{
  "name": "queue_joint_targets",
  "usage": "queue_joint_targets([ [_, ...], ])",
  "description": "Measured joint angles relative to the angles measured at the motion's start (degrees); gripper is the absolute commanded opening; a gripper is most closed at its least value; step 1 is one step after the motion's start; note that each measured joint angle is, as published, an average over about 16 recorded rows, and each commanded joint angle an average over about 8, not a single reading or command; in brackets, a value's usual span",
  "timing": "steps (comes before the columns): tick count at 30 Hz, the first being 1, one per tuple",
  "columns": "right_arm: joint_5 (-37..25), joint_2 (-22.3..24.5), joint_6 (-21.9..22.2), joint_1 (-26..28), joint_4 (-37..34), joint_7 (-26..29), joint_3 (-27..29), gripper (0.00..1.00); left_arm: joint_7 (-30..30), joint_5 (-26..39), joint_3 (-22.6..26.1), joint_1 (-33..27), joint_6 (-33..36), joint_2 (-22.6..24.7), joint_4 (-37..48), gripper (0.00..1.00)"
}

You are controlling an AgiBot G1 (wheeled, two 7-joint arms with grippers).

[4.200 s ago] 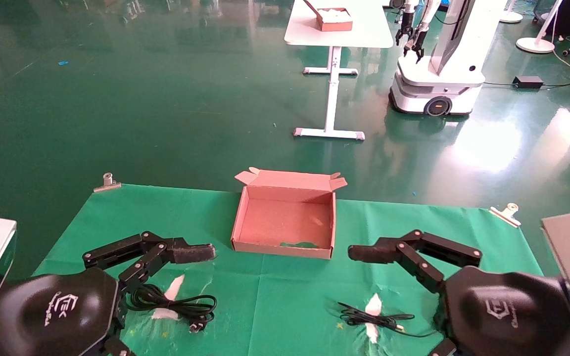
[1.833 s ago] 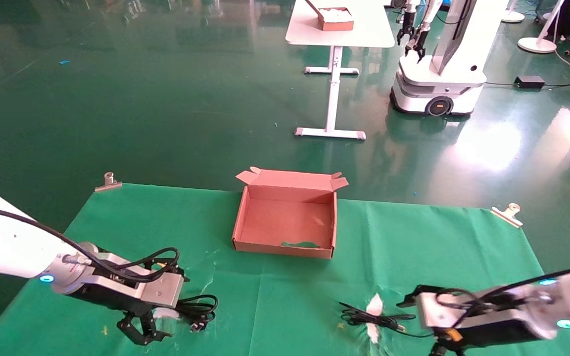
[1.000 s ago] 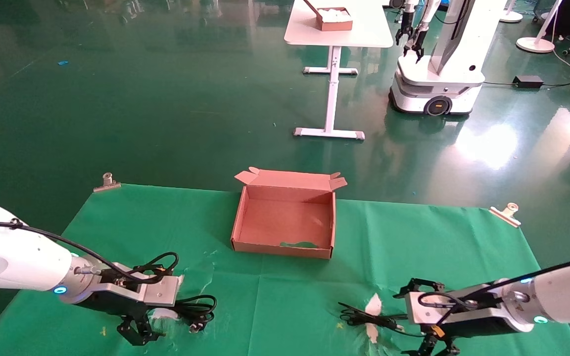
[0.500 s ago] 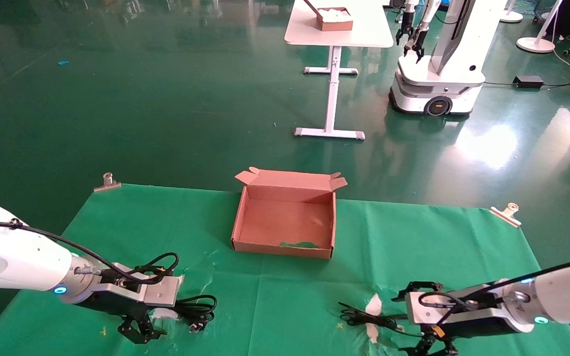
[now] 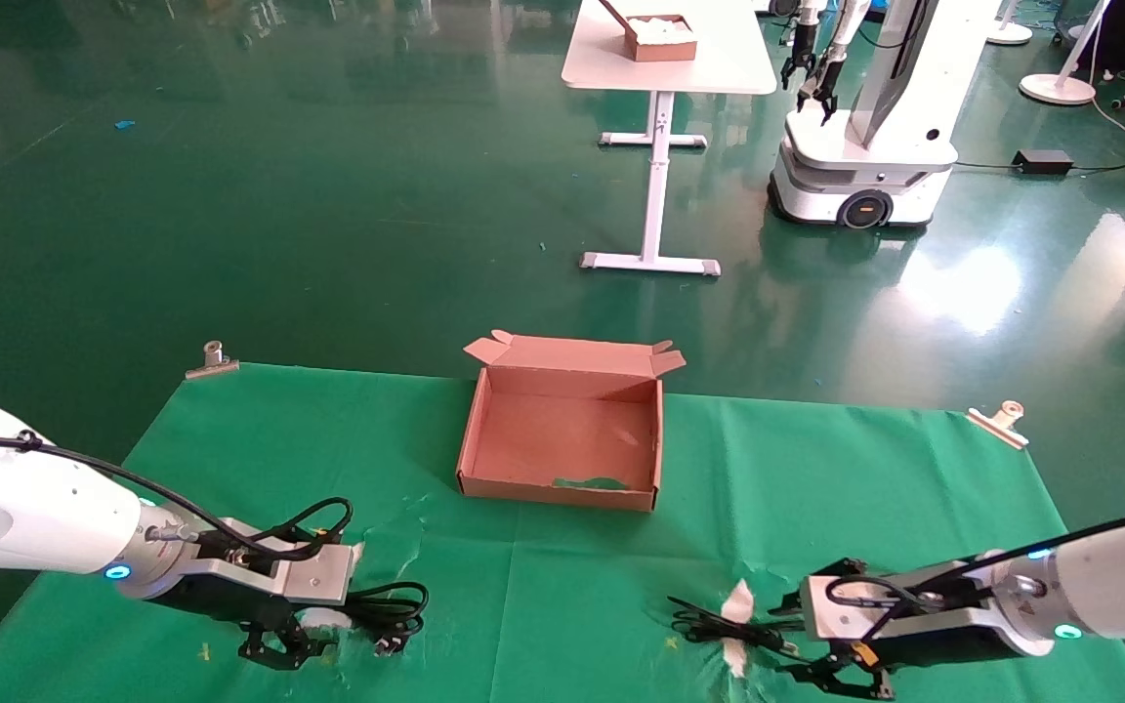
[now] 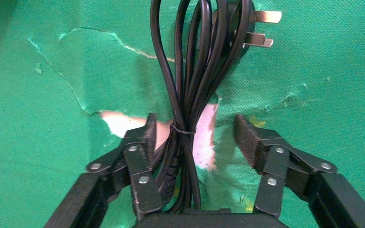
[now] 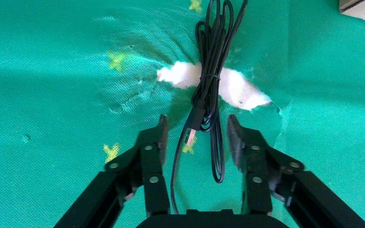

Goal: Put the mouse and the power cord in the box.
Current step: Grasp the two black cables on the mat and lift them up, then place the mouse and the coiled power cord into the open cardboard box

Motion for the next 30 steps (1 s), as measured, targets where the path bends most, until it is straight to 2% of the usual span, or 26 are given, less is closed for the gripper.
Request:
queue_joint_targets([
  [20, 0.2, 0.3, -0.3, 0.1, 0.0, 0.1, 0.1, 0.0, -0.4, -0.6, -0.3, -0.1, 0.3, -0.3, 0.1, 0.0],
  [25, 1.8, 1.9, -1.9, 0.7, -0.2, 0.2, 1.3, 0.0, -2.6, -2.5, -1.6, -1.4, 2.1, -1.0, 1.7, 0.0],
  [30, 4.4, 4.9, -4.9, 2.9, 0.0, 0.6, 3.0, 0.0, -7.7, -6.8, -4.6, -4.3, 4.8, -2.3, 4.3, 0.0],
])
